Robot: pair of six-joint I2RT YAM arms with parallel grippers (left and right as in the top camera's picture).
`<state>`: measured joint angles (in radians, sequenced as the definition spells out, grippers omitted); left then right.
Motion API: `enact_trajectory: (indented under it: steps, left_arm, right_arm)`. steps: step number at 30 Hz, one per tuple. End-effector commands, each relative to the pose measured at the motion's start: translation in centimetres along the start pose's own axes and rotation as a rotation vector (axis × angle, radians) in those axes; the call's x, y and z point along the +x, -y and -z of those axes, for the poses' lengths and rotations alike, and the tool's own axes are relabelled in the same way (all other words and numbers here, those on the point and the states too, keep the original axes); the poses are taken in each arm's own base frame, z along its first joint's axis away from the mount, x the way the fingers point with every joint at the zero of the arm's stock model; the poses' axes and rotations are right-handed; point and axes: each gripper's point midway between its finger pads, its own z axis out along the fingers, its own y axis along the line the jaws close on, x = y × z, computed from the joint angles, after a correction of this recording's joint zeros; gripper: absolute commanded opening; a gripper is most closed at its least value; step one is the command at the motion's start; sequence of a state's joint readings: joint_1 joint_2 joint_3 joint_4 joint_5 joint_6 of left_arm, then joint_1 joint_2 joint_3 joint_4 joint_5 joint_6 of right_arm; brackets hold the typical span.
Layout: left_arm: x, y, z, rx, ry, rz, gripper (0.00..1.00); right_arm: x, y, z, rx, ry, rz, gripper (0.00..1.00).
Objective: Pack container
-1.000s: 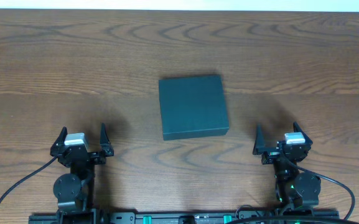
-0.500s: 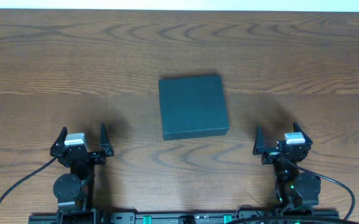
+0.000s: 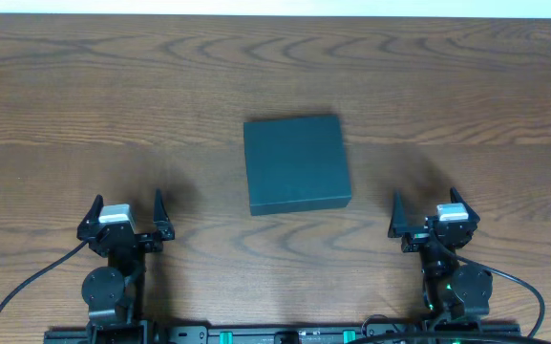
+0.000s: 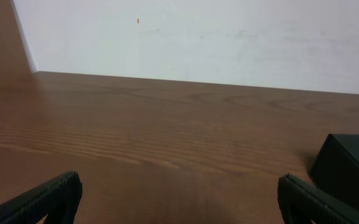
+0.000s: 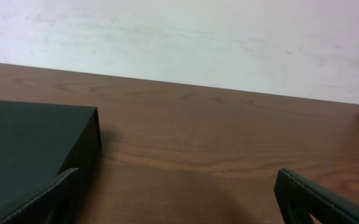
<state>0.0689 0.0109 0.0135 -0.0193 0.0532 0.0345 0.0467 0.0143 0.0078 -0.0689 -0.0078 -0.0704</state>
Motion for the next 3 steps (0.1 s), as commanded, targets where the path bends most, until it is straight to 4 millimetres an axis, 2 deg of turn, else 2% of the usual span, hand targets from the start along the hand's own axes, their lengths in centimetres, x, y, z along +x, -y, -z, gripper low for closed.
enact_trajectory:
  steps: [1,3]
  left_arm:
    - [1.38,0.33,-0.01,0.018,-0.047,-0.018,0.99]
    - [1.38,0.33,-0.01,0.018,-0.047,-0.018,0.99]
  right_arm:
    - [0.02,0.25,0.04,0.008,0.002,0.012,0.99]
    - [0.02,0.25,0.04,0.008,0.002,0.012,0.99]
